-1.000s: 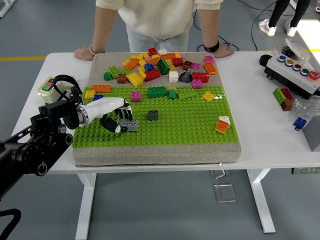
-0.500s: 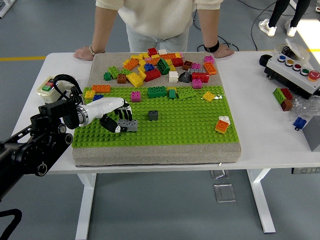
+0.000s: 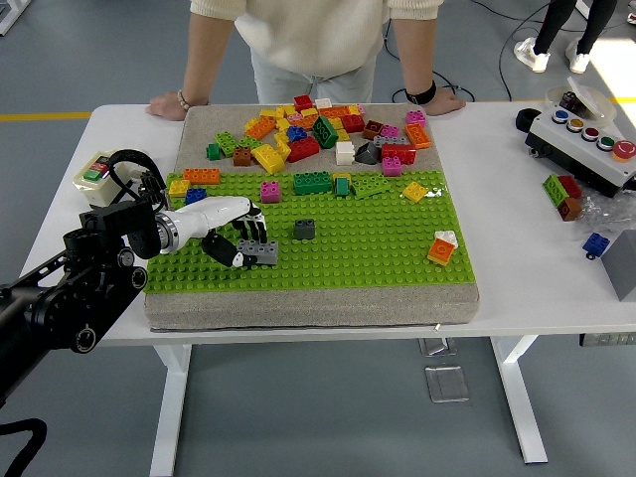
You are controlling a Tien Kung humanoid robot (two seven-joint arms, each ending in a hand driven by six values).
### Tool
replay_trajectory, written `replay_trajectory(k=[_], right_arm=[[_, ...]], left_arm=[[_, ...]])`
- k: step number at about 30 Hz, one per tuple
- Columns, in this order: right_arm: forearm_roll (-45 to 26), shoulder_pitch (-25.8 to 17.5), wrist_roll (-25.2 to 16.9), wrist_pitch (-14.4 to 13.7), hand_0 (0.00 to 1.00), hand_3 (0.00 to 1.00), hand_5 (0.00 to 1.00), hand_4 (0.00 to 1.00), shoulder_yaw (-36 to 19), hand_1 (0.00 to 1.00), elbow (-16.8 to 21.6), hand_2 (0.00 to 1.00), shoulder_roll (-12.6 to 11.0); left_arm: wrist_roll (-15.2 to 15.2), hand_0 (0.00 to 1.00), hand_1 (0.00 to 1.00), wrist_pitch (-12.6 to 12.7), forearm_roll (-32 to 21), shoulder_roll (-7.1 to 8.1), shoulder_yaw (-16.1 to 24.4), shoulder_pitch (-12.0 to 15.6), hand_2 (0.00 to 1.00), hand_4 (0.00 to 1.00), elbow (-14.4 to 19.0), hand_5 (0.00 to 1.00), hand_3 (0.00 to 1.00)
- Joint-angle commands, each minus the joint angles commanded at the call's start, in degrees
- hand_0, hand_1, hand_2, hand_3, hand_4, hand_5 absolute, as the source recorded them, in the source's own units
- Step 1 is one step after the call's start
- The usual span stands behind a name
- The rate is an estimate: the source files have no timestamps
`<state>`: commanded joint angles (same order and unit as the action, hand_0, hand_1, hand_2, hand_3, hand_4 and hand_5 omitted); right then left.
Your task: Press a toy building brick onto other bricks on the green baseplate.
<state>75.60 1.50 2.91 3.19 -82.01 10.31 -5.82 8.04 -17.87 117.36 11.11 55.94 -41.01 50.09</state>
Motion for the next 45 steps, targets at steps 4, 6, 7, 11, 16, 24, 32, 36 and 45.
replay_trajectory(k=[4, 6, 7, 11, 16, 24, 32, 36, 45], right_arm=[[0.0, 0.0, 0.0, 0.0, 0.760, 0.704, 0.492, 0.981, 0.0, 0.688, 0.0, 0.731, 0.0], [0.0, 0.0, 0.0, 0.0, 0.760, 0.704, 0.492, 0.981, -0.1, 0.688, 0.0, 0.731, 0.0], [0.0, 0.0, 0.0, 0.0, 0.760, 0.704, 0.492, 0.981, -0.1, 0.688, 0.0, 0.731, 0.0], [-0.1, 0.0, 0.0, 0.0, 0.759, 0.704, 0.492, 0.981, -0.1, 0.688, 0.0, 0.732, 0.0], [-0.1, 0.0, 0.1, 0.0, 0.759, 0.704, 0.491, 0.980, -0.1, 0.688, 0.0, 0.731, 0.0], [-0.1, 0.0, 0.1, 0.0, 0.759, 0.704, 0.490, 0.980, 0.1, 0.688, 0.0, 0.731, 0.1], [-0.2, 0.0, 0.1, 0.0, 0.758, 0.703, 0.490, 0.980, 0.1, 0.688, 0.0, 0.731, 0.1], [-0.2, -0.1, 0.1, 0.0, 0.758, 0.703, 0.490, 0.980, 0.1, 0.688, 0.0, 0.731, 0.2], [0.0, -0.1, 0.3, 0.1, 0.759, 0.702, 0.490, 0.979, -0.1, 0.688, 0.0, 0.731, 0.1]], left_arm=[[0.0, 0.637, 0.613, 0.3, 0.1, -0.01, 0.2, -0.1, 0.580, 0.721, 0.0, 0.002, 0.597], [-0.1, 0.637, 0.613, 0.4, 0.3, 0.01, 0.5, -0.2, 0.580, 0.721, 0.0, 0.002, 0.597], [-0.1, 0.637, 0.613, 0.4, 0.3, 0.02, 0.5, -0.2, 0.580, 0.721, 0.0, 0.002, 0.597], [-0.1, 0.652, 0.632, 0.2, 0.5, 0.04, 0.7, -0.3, 0.594, 0.771, 0.1, 0.002, 0.617], [-0.2, 0.673, 0.648, -0.2, 0.7, 0.06, 1.0, -0.2, 0.609, 0.861, 0.5, 0.012, 0.643], [-0.3, 0.709, 0.672, -1.0, 0.6, 0.03, 1.3, 0.1, 0.624, 0.927, 0.9, 0.047, 0.669], [-0.5, 0.728, 0.691, -1.1, 0.5, 0.03, 1.4, 0.2, 0.639, 0.998, 1.4, 0.086, 0.701], [-0.6, 0.728, 0.691, -1.0, 0.6, 0.06, 2.3, 0.5, 0.639, 0.998, 2.2, 0.086, 0.701], [-0.4, 0.744, 0.695, -0.7, 2.2, 0.69, 2.8, 0.6, 0.646, 0.998, 3.2, 0.096, 0.714]])
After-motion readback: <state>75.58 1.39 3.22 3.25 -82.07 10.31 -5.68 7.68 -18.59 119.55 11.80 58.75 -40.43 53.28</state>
